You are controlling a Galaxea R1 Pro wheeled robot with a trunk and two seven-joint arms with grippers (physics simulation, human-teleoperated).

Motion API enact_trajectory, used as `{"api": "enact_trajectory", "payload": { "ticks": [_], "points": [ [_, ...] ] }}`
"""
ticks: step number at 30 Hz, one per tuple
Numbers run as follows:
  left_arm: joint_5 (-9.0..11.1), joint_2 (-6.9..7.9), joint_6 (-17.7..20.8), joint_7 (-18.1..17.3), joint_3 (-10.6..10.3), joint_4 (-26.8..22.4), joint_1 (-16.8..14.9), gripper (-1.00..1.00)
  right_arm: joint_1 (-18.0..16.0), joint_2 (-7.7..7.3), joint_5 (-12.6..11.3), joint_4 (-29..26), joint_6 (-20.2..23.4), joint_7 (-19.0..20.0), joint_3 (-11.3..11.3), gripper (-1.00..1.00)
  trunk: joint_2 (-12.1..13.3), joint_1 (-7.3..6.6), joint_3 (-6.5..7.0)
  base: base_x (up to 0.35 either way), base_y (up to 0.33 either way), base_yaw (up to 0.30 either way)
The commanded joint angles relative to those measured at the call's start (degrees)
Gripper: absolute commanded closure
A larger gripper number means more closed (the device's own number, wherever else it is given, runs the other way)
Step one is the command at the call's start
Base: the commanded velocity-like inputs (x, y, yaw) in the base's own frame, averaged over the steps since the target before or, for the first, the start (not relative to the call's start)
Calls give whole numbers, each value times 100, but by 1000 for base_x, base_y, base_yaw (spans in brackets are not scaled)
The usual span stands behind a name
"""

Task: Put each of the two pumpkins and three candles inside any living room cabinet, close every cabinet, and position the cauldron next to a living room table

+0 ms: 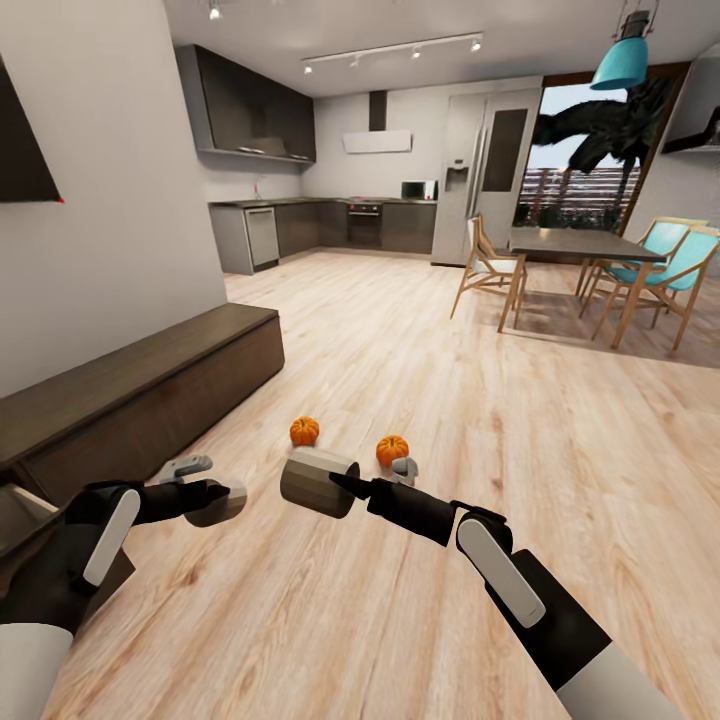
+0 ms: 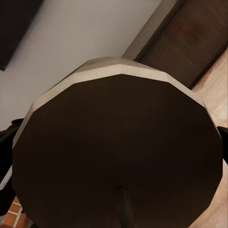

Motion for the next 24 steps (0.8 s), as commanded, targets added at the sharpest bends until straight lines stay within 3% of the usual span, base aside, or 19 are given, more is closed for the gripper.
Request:
{"api": "enact_trajectory", "payload": {
  "ticks": [1, 7, 24],
  "points": [
    [-54, -1, 23, -63, 10, -4, -3, 100, -4, -4, -28, -1, 17, -6, 5, 100, 0, -3, 11, 0, 0, 0],
    [-56, -1, 23, -62, 8, -2, -3, 100, -4, -4, -28, -1, 17, -6, 5, 100, 8, -19, 108, 0, 0, 0],
    [-73, -1, 23, -62, 1, -4, -3, 100, -4, -4, -28, -1, 21, -6, 5, 100, 689, -392, 310, 0, 0, 0]
  ]
}}
